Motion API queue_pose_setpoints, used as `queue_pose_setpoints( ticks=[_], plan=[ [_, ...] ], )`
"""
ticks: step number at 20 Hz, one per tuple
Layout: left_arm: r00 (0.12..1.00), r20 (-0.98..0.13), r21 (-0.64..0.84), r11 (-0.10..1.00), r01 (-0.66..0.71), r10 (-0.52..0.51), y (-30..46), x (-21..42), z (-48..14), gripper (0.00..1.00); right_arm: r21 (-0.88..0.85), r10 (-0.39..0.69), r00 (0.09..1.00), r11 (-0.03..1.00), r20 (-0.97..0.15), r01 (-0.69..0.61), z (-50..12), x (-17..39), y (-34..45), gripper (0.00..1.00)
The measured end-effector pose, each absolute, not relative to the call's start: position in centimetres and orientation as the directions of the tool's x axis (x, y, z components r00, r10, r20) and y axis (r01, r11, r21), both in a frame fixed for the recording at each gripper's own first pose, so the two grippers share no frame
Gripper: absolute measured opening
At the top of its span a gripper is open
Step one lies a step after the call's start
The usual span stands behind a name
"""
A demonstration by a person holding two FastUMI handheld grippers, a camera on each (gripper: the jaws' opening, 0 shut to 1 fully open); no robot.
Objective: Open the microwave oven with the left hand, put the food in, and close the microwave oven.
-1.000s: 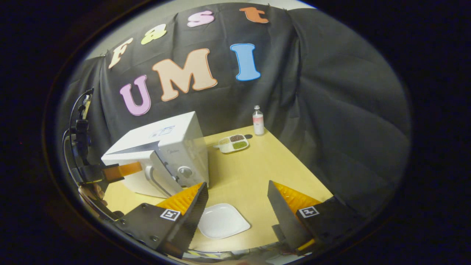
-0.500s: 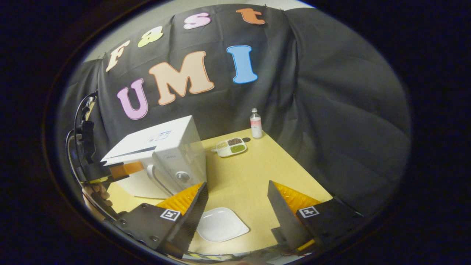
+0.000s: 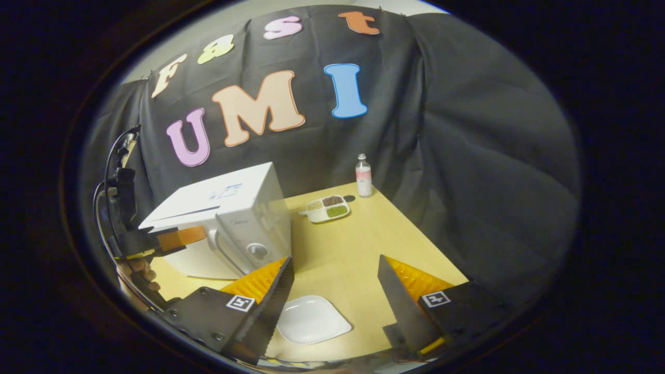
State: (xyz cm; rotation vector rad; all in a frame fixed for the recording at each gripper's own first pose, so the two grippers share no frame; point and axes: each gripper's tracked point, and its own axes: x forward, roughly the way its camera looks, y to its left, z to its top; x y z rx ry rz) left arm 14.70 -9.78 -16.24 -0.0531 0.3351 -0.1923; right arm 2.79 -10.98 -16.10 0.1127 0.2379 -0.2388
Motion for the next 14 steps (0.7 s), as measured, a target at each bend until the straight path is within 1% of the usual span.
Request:
queue_pose_setpoints(
  ticks=[2,3,4,5,6,7,8,9,10,12,13,14],
  plan=[
    [0.927,-0.315,-0.096,0.978,0.183,-0.204,-9.8,14.8,-16.2,0.01,0.079,-0.215,0.943,0.967,-0.255,0.242,-16.3,3.0,-10.8,0.92],
    [0.926,-0.315,-0.099,0.978,0.185,-0.207,-9.8,14.9,-16.3,0.01,0.078,-0.212,0.943,0.968,-0.256,0.238,-16.3,3.2,-10.7,1.00],
    [0.926,-0.314,-0.100,0.977,0.189,-0.211,-9.8,14.9,-16.2,0.01,0.076,-0.210,0.944,0.969,-0.255,0.236,-16.2,3.3,-10.6,1.00],
    [0.927,-0.306,-0.106,0.975,0.195,-0.219,-9.9,15.2,-16.1,0.00,0.075,-0.206,0.946,0.970,-0.251,0.231,-16.1,3.3,-10.4,0.92],
    [0.937,-0.291,-0.094,0.980,0.174,-0.195,-9.3,16.0,-15.8,0.01,0.075,-0.200,0.948,0.972,-0.248,0.225,-16.0,3.5,-10.2,0.92],
    [0.920,-0.319,-0.138,0.971,0.194,-0.229,-9.9,15.7,-16.5,0.01,0.075,-0.192,0.950,0.974,-0.247,0.216,-15.9,3.6,-9.9,0.92],
    [0.917,-0.323,-0.158,0.969,0.192,-0.234,-9.8,15.5,-16.9,0.00,0.076,-0.180,0.952,0.976,-0.247,0.204,-15.8,3.7,-9.7,0.92],
    [0.924,-0.296,-0.168,0.966,0.198,-0.241,-9.9,15.8,-15.9,0.01,0.074,-0.171,0.955,0.978,-0.243,0.194,-15.6,3.8,-9.4,1.00],
    [0.919,-0.305,-0.175,0.963,0.203,-0.249,-10.0,15.6,-16.1,0.01,0.069,-0.167,0.956,0.980,-0.240,0.189,-15.5,3.9,-9.3,0.92],
    [0.914,-0.325,-0.157,0.967,0.200,-0.242,-9.7,15.2,-16.2,0.01,0.060,-0.158,0.960,0.983,-0.230,0.176,-15.1,4.2,-9.0,0.92],
    [0.915,-0.334,-0.134,0.972,0.193,-0.228,-9.4,15.1,-16.0,0.01,0.060,-0.151,0.962,0.984,-0.229,0.169,-14.9,4.4,-8.9,1.00],
    [0.919,-0.325,-0.112,0.974,0.197,-0.223,-9.3,14.9,-15.5,0.01,0.066,-0.144,0.963,0.985,-0.226,0.162,-14.6,4.6,-8.7,1.00]
  ],
)
